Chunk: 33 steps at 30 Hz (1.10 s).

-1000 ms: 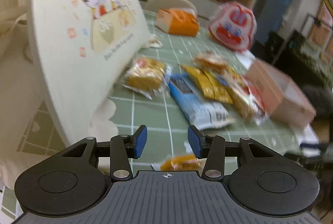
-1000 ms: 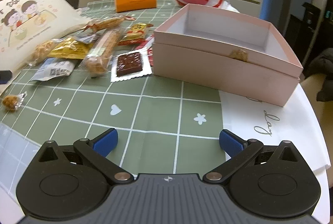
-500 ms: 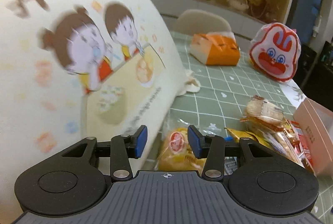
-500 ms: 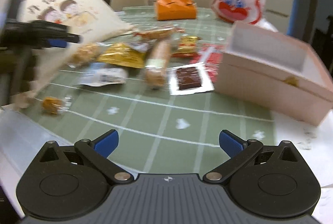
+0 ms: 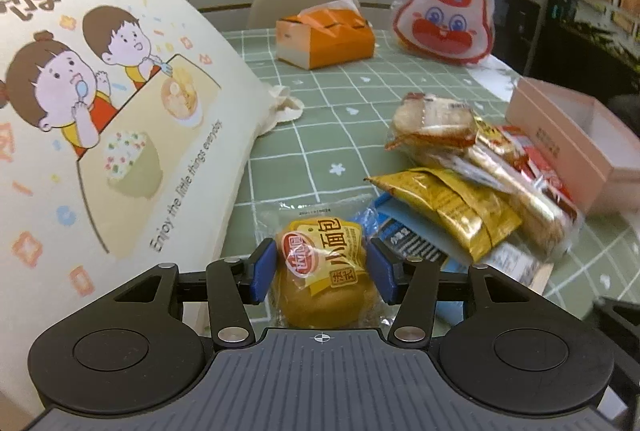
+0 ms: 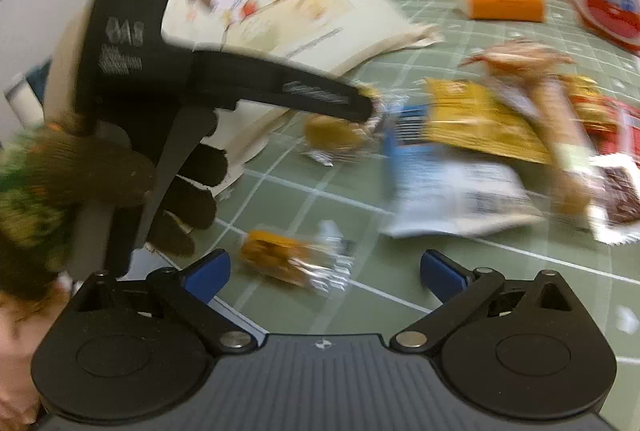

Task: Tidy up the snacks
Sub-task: 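Carry the bun packet with the left gripper into the pink box and release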

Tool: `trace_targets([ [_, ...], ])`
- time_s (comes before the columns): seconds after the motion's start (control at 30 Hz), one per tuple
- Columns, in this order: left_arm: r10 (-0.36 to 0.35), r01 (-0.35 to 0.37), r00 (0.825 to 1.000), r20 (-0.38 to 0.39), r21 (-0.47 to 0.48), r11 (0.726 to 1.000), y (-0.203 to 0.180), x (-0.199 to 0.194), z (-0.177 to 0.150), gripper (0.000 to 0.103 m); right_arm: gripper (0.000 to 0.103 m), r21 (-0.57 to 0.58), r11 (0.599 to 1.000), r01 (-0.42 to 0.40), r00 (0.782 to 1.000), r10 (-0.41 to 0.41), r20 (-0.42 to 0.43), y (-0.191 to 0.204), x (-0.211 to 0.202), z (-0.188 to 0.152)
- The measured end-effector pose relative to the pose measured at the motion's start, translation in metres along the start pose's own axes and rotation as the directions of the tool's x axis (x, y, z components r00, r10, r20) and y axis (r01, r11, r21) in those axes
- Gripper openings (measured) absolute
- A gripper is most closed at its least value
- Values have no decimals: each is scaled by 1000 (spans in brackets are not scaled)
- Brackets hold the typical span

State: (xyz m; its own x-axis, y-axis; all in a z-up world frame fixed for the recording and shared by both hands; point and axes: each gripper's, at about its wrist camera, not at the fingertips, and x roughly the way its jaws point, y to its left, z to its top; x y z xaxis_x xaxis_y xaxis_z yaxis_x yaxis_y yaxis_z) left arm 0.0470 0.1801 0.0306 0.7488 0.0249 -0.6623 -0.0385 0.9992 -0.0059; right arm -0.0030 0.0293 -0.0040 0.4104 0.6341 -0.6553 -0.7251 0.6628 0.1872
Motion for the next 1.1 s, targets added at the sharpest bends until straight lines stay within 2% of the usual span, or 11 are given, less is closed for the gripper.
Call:
trace_targets([
  [0.03, 13, -13, 1000, 4, 6, 1000, 0, -1, -2, 58, 95, -42, 998, 35, 999, -35, 17, 10, 2, -1],
  [0.13, 21, -21, 1000, 5, -16, 1000, 7, -1, -4, 60, 64, -129, 989, 70, 997, -67, 32, 24, 3, -7],
  [0.23, 13, -12, 1000, 10, -32, 999, 10, 0, -4, 62, 63, -163, 981, 106, 994, -101, 37, 14, -15, -21],
  [0.27, 12, -12, 1000, 16, -33, 999, 10, 0, -5, 62, 57, -155, 981, 115, 993, -110, 40, 7, -23, -27],
  [0.43, 12, -12, 998, 68, 1, 1000, 3, -9, -16, 59, 56, -96, 977, 193, 981, -188, 56, -42, -70, -57],
  [0.6, -111, 112, 990, 82, -4, 994, -9, -46, -40, 56, 56, -4, 960, 279, 958, -278, 76, -84, -115, -88],
  [0.7, -171, 168, 981, 97, 37, 985, -26, -72, -51, 56, 56, 48, 946, 319, 942, -322, 97, -104, -139, -100],
  [0.87, -311, 298, 947, 84, 140, 944, -71, -92, -58, 55, 56, 96, 928, 359, 915, -370, 161, -121, -178, -111],
  [0.97, -375, 352, 921, 104, 188, 917, -98, -100, -50, 55, 56, 118, 921, 372, 897, -389, 209, -122, -201, -111],
  [1.1, -458, 428, 866, 201, 176, 887, -123, -101, 0, 55, 56, 155, 916, 370, 877, -400, 267, -136, -231, -93],
])
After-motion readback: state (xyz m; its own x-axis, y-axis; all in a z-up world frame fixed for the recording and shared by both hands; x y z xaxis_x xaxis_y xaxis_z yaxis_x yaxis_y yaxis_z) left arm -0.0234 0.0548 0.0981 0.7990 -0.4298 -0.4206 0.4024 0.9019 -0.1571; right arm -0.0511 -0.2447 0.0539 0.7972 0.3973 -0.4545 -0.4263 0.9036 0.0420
